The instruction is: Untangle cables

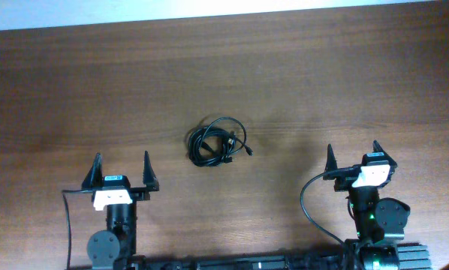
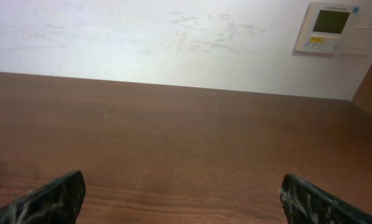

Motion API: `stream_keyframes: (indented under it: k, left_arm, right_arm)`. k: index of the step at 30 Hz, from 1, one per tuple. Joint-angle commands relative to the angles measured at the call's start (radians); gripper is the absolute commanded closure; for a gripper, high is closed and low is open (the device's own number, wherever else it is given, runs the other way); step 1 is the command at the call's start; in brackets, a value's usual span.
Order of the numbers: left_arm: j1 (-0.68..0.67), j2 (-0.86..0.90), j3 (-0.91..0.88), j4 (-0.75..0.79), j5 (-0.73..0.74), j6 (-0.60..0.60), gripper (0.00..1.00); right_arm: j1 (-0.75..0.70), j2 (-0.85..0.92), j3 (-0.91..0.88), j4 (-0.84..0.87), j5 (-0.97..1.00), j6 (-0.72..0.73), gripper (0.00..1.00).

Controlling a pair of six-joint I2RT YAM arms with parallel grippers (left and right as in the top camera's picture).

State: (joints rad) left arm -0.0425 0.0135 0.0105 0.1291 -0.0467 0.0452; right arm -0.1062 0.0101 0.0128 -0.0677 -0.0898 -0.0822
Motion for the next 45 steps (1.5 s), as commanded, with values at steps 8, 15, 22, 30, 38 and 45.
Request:
stream_keyframes:
  k: [8,15,22,30,38,45]
  left_arm:
    - [0.006,0.488,0.584,-0.413,0.154,-0.076,0.01]
    - [-0.086,1.099,1.070,-0.747,0.243,-0.076,0.01]
    - [-0.182,1.410,1.099,-0.706,0.466,-0.076,0.01]
    - [-0.195,1.772,1.099,-0.795,0.307,-0.220,0.51]
    - [-0.261,1.820,1.085,-0.819,0.149,-0.220,0.53]
    - [-0.298,1.821,1.064,-0.776,0.126,-0.235,0.70]
  right_arm:
    - [-0.007,-0.006,-0.007,-0.003,0.008,0.005,0.02]
    - [-0.007,-0.006,-0.007,-0.003,0.008,0.005,0.01]
    - [-0.007,-0.006,-0.007,-0.003,0.008,0.005,0.01]
    - [-0.007,-0.006,-0.007,-0.003,0.008,0.005,0.01]
    - [-0.007,-0.006,-0.007,-0.003,0.008,0.005,0.02]
    - [-0.007,-0.006,-0.007,-0.003,0.008,0.005,0.02]
